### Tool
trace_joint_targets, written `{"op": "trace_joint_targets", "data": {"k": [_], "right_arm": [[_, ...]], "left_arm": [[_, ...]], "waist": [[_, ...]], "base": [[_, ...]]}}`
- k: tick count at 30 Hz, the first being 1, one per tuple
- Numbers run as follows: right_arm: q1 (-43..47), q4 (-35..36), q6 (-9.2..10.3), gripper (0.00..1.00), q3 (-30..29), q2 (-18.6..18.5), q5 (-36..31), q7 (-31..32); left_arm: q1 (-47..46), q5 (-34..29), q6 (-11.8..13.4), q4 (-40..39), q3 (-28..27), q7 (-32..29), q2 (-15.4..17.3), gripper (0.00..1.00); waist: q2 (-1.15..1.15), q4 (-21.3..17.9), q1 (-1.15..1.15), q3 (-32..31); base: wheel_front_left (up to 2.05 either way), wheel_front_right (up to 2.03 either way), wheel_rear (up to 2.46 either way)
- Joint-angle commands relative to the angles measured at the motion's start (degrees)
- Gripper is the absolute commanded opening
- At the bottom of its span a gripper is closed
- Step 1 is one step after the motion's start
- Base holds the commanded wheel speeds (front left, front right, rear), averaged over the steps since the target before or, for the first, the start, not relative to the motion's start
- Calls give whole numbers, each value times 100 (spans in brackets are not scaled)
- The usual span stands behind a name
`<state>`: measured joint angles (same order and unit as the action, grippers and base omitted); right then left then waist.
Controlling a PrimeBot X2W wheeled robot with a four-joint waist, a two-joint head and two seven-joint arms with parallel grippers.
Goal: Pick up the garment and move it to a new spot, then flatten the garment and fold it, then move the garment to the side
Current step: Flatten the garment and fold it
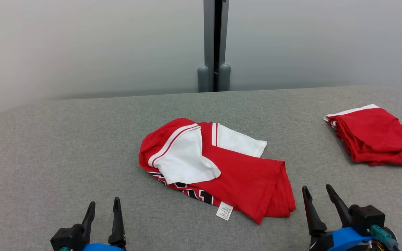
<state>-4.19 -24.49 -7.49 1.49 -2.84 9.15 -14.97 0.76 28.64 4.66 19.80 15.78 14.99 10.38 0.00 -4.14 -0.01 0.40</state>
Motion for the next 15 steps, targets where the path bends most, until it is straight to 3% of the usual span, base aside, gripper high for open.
{"op": "trace_joint_targets", "data": {"k": [1,15], "right_arm": [[1,-10,-1,100,2,-10,-40,-32],[-30,-72,-1,100,36,-10,-42,-32]], "left_arm": [[14,-55,-14,-18,-20,28,-13,100],[-21,-88,-63,40,-42,28,-37,100]], "waist": [[0,-1,1,0],[0,5,1,24]], "base": [[0,0,0],[0,0,0]]}}
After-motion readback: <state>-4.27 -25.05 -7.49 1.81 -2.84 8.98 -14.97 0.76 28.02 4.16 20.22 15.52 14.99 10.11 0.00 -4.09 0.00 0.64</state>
